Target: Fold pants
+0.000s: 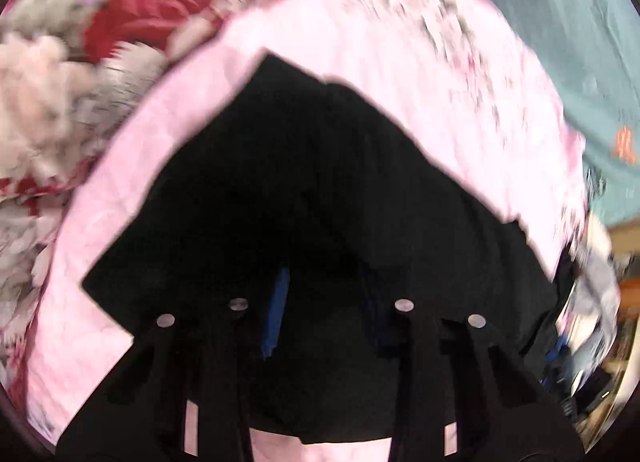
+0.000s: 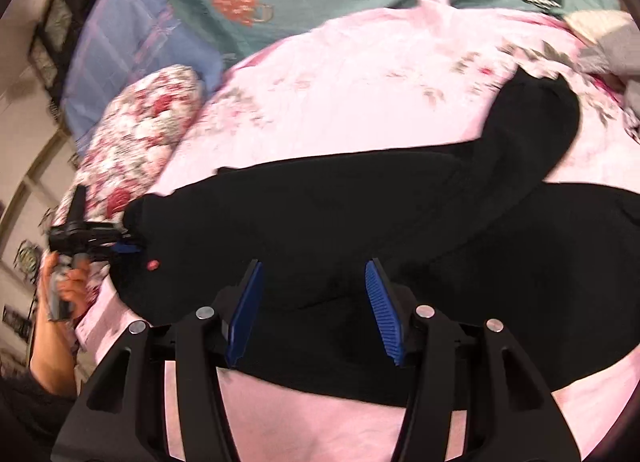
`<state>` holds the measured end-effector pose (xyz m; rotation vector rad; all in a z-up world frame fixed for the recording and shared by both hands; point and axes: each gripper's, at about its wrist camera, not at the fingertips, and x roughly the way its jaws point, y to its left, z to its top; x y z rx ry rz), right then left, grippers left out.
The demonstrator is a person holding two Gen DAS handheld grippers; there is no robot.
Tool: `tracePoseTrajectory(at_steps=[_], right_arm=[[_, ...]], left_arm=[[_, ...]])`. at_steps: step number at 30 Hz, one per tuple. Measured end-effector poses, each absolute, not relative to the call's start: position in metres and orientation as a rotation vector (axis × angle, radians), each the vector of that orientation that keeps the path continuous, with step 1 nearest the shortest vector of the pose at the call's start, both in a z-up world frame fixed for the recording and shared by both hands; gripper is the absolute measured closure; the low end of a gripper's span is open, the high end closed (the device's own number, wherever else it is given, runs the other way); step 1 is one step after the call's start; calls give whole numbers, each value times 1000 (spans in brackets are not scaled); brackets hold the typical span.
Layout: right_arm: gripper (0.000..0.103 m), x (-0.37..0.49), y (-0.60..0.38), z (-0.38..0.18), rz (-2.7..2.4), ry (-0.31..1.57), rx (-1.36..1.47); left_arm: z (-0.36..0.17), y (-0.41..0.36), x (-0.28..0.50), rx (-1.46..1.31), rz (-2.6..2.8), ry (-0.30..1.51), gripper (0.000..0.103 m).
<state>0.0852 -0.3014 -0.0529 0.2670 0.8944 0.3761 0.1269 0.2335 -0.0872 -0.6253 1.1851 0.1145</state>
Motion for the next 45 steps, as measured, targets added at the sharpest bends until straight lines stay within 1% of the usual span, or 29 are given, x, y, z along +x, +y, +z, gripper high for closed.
tracePoseTrajectory(at_steps=[1,3,6,10,12,13,15,16,18,19,20,21,22,23,24,27,29,30,32,34,37,40,43,44,45], right_arm=[[49,92,-307,-57,318,915,276],[49,102,-311,-64,241,953,272],[49,121,-305,-73,166,1027,224],[49,136,-292,-85,138,1086,209],[44,141,-283,-87,111,1091,176],[44,141,-279,-87,95,1092,162],[37,142,-271,-88,71,1097,126],[37,143,-267,-89,58,1100,106],[37,143,-259,-91,28,1105,43],[37,143,-255,-92,17,1108,10],[45,142,-254,-92,1,1109,-16],[60,142,-255,-92,-12,1106,-30],[68,138,-261,-90,-18,1102,-21],[85,134,-268,-88,-7,1101,12],[92,130,-275,-86,0,1099,43],[97,113,-298,-77,21,1050,168],[98,101,-307,-70,54,1014,238],[98,92,-313,-63,76,985,279],[98,78,-313,-45,110,944,328],[98,62,-315,-31,149,918,344],[98,41,-311,-21,205,925,346],[98,28,-303,-38,223,986,343],[98,27,-298,-75,218,1077,348],[98,27,-297,-84,211,1101,350],[98,25,-297,-90,205,1107,350]], left_arm=[[-81,234,125,-635,121,1155,72],[-78,229,129,-615,106,1157,72],[-88,219,138,-594,94,1214,72],[-102,223,140,-665,114,1226,71],[-104,225,139,-678,111,1229,70],[-106,227,137,-681,109,1227,70],[-105,229,137,-684,105,1227,70],[-105,230,138,-685,104,1228,70],[-105,233,141,-683,103,1231,74],[-104,231,143,-675,102,1232,78],[-104,229,146,-664,106,1235,84],[-103,228,147,-649,108,1240,89],[-101,228,146,-638,104,1239,91],[-98,226,145,-612,101,1233,92],[-96,224,145,-587,97,1228,93],[-86,224,138,-568,88,1211,95],[-75,223,132,-559,82,1192,97],[-67,222,128,-547,76,1176,99],[-46,222,114,-514,66,1125,99],[-26,228,95,-493,74,1069,99],[-14,235,67,-480,89,1034,99],[-32,240,48,-482,117,1078,99],[-71,243,43,-490,166,1167,99],[-82,245,42,-500,171,1187,98],[-93,247,43,-510,174,1206,95]])
